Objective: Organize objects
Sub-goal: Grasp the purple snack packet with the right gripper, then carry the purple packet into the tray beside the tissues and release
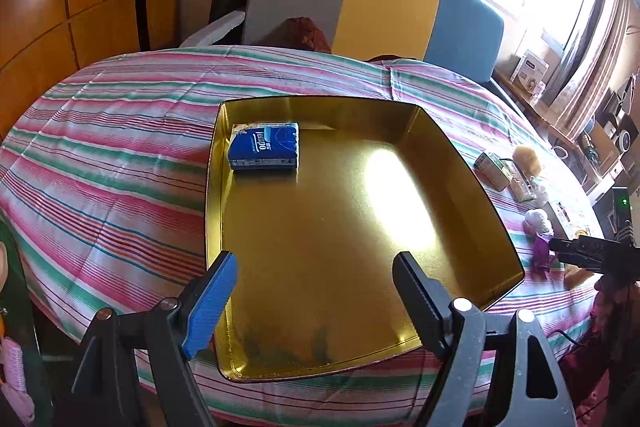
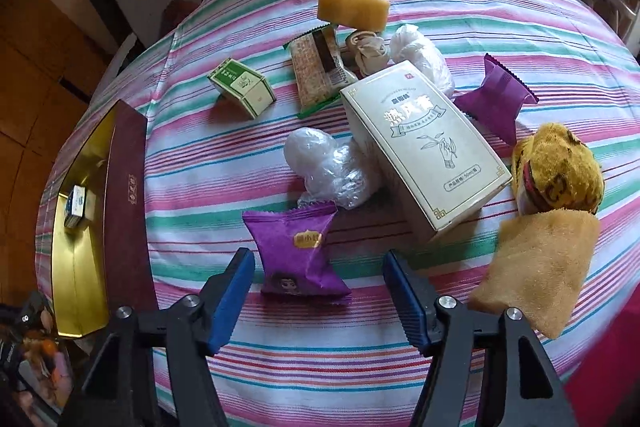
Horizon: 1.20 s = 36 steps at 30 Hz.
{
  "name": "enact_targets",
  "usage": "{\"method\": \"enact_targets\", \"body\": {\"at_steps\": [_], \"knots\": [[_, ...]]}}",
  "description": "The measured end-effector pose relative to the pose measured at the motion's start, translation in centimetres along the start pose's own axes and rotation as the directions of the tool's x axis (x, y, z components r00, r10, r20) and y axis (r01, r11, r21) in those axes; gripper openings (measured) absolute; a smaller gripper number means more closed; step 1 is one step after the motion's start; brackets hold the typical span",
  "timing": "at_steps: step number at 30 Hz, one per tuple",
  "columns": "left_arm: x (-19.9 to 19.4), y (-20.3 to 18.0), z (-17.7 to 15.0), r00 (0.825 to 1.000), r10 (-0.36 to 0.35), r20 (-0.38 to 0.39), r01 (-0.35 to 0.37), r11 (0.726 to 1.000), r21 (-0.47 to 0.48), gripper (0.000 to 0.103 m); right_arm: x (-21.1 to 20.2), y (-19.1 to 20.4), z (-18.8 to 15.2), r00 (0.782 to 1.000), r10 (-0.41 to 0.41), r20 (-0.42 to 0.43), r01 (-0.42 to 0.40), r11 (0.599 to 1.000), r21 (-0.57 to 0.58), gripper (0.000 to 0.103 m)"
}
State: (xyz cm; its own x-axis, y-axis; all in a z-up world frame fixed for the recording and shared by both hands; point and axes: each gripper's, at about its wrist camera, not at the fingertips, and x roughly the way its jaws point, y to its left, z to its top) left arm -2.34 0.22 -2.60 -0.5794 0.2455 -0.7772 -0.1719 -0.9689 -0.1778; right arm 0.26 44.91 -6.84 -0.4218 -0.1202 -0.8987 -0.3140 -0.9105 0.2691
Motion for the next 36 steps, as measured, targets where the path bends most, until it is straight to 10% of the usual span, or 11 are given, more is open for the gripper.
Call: {"method": "enact_targets", "body": {"at_steps": [4, 6, 13, 22, 32, 36], "knots": [[-0.2, 0.3, 0.0, 1.000, -0.002, 0.005, 0.002, 1.000, -0.009, 0.081, 1.5, 1.7, 0.1, 1.000, -0.019, -0.010, 0.018, 0.999, -0.046, 0.068], [-0.3, 0.5, 0.0, 1.000, 0.000, 0.009, 0.000, 1.000, -0.016, 0.081, 2.3, 2.8, 0.0, 0.994, -0.109, 0.006, 0.109, 0.989, -0.102, 0.030], [-0.6, 2.2, -0.3, 0.999, 0.030, 0.021, -0.029, 0.999, -0.044, 0.081, 1.0, 5.7, -0.8, 0.988, -0.144, 0.059, 0.153, 0.969, -0.194, 0.030], [-1.1, 6.2, -0.9, 0.994, 0.105, 0.007, -0.103, 0.987, -0.123, 0.081, -3.2, 17.1, -1.4, 0.991, 0.119, 0.063, -0.083, 0.908, -0.410, 0.030], [-2.0, 10.2, -0.9, 0.989, 0.147, 0.013, -0.141, 0.969, -0.201, 0.081, 5.8, 36.6, -3.7, 0.970, 0.142, -0.195, -0.238, 0.706, -0.667, 0.030], [-1.8, 11.1, -1.0, 0.989, 0.145, 0.006, -0.140, 0.965, -0.222, 0.081, 10.0, 41.3, -4.1, 0.971, 0.089, -0.222, -0.222, 0.686, -0.693, 0.030]]}}
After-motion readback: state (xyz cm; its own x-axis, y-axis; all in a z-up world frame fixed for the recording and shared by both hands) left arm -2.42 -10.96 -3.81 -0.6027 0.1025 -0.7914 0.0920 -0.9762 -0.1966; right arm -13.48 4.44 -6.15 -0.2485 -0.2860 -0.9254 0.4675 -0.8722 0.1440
